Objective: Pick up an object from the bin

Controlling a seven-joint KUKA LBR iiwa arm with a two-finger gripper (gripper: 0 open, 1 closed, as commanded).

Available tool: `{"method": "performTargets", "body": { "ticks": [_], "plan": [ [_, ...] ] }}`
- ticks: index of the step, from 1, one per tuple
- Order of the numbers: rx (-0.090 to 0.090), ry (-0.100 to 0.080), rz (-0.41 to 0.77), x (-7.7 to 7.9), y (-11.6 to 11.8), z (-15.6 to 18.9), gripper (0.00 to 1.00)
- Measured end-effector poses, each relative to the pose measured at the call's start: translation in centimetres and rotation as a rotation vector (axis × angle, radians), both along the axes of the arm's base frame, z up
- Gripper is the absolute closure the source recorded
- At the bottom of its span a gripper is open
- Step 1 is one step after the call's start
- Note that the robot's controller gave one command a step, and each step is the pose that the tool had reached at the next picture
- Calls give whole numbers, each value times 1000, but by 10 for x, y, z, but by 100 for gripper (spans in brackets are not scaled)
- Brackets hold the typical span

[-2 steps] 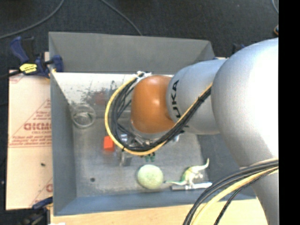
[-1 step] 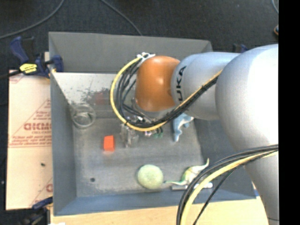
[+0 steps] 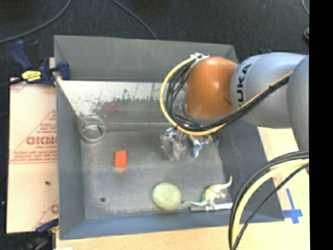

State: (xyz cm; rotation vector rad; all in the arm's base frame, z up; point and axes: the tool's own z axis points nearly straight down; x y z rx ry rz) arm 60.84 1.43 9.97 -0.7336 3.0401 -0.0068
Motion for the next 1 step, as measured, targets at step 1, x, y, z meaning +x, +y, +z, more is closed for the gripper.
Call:
{"method": "performTargets", "body": {
  "ticks": [1],
  "plan": [
    [4, -4, -119, -22, -10, -29, 100]
  ]
}}
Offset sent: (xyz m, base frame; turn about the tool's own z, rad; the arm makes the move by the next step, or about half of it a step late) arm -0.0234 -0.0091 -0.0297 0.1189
